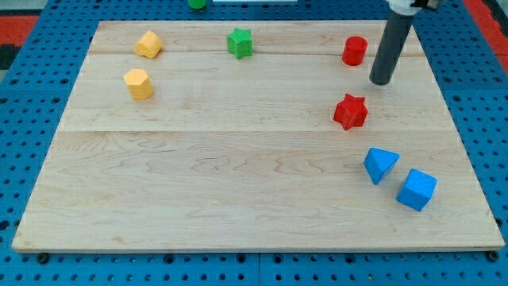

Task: Move the yellow hexagon towards the center of the board

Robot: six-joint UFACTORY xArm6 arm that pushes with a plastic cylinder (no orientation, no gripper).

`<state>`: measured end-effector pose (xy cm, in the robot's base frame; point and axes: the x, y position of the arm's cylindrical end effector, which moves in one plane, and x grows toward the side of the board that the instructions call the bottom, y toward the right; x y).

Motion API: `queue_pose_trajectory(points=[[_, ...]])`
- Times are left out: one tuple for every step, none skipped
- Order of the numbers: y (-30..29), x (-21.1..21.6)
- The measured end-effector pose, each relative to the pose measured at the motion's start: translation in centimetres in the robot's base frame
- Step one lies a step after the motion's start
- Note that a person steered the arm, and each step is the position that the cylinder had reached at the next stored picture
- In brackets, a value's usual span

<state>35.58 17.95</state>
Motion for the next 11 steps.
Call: queue_pose_trajectory(points=[[-11.1, 1.4], [-23.1, 5.4], [-33.9, 4.2], [-36.4, 0.2], [-42.0, 2.2], [-46.2, 0.3], [-43.3, -2.3], [-34.4, -4.1], [-27.6, -3.1], [-21.2, -2.9], [-19.0, -2.9]])
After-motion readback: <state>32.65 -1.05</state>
